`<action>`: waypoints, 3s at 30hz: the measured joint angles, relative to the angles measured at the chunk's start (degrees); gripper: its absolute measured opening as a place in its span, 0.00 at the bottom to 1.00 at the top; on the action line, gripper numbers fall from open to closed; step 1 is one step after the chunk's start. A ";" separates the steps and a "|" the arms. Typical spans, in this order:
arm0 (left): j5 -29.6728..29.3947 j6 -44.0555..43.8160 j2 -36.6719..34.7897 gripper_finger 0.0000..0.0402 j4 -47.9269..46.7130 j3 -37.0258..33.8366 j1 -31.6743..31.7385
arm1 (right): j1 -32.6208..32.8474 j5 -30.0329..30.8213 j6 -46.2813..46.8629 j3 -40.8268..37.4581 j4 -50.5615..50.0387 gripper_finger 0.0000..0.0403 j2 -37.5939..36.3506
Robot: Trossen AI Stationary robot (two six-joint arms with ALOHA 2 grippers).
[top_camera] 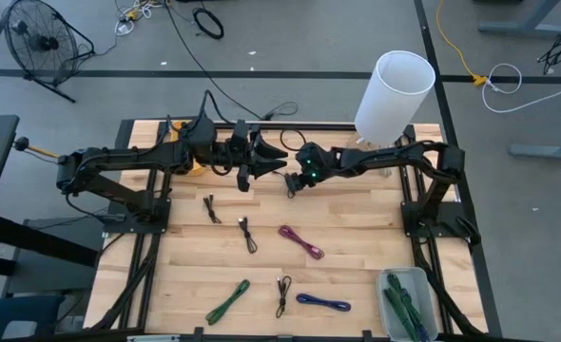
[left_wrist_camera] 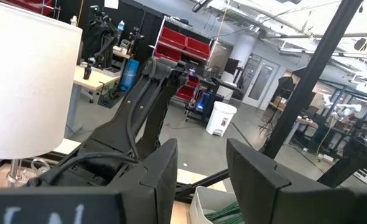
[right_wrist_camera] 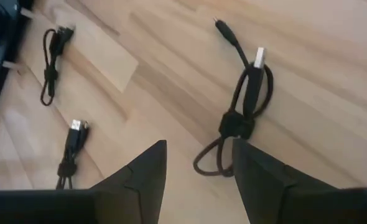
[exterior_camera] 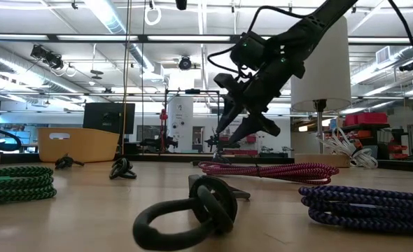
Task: Pick & Place USB Port
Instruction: Put the black charger cable into the yellow bin
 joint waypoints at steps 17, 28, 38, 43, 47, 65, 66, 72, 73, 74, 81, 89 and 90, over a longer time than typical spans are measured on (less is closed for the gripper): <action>1.93 0.00 0.00 0.35 0.04 0.00 0.00 | 2.19 2.62 5.78 -0.04 3.08 0.45 6.27; 1.97 0.00 0.00 0.35 -1.18 0.00 0.00 | 2.40 0.70 8.90 0.17 2.80 0.19 9.26; 1.95 0.04 0.00 0.35 -1.33 0.00 0.01 | 2.82 -7.98 9.11 -0.13 4.60 0.01 8.35; 1.95 0.04 0.00 0.35 -1.29 0.00 0.02 | 3.19 -8.89 7.14 -0.11 3.61 0.00 2.90; 1.90 0.07 0.00 0.35 -1.12 0.00 0.00 | 3.75 -9.32 5.62 -0.13 4.09 0.00 -4.50; 1.27 0.02 0.00 0.35 1.13 0.00 0.02 | 7.55 1.90 -2.68 -0.09 8.37 0.00 -41.08; 1.27 0.00 0.00 0.35 1.62 0.00 0.02 | 8.59 2.60 -3.38 -0.03 9.62 0.00 -41.16; 1.27 -0.01 -0.02 0.35 3.10 0.01 0.00 | 14.27 9.30 -6.28 -0.04 16.34 0.00 -37.65; 1.27 -0.02 0.00 0.35 3.11 0.02 0.00 | 14.94 9.38 -6.91 -0.04 18.48 0.00 -36.65; 1.27 -0.02 -0.01 0.35 3.09 0.02 0.01 | 15.53 9.36 -7.30 -0.04 20.38 0.00 -35.73; 1.26 -0.02 -0.02 0.35 3.13 0.02 0.01 | 17.95 8.51 -6.74 -0.04 26.18 0.00 -29.40; 1.25 -1.55 0.00 0.35 3.10 0.02 0.02 | 18.50 8.94 -6.34 -0.02 26.93 0.00 -26.06; 1.26 -1.56 -0.02 0.35 3.11 0.02 0.02 | 18.51 9.37 -6.40 -0.02 26.78 0.00 -25.72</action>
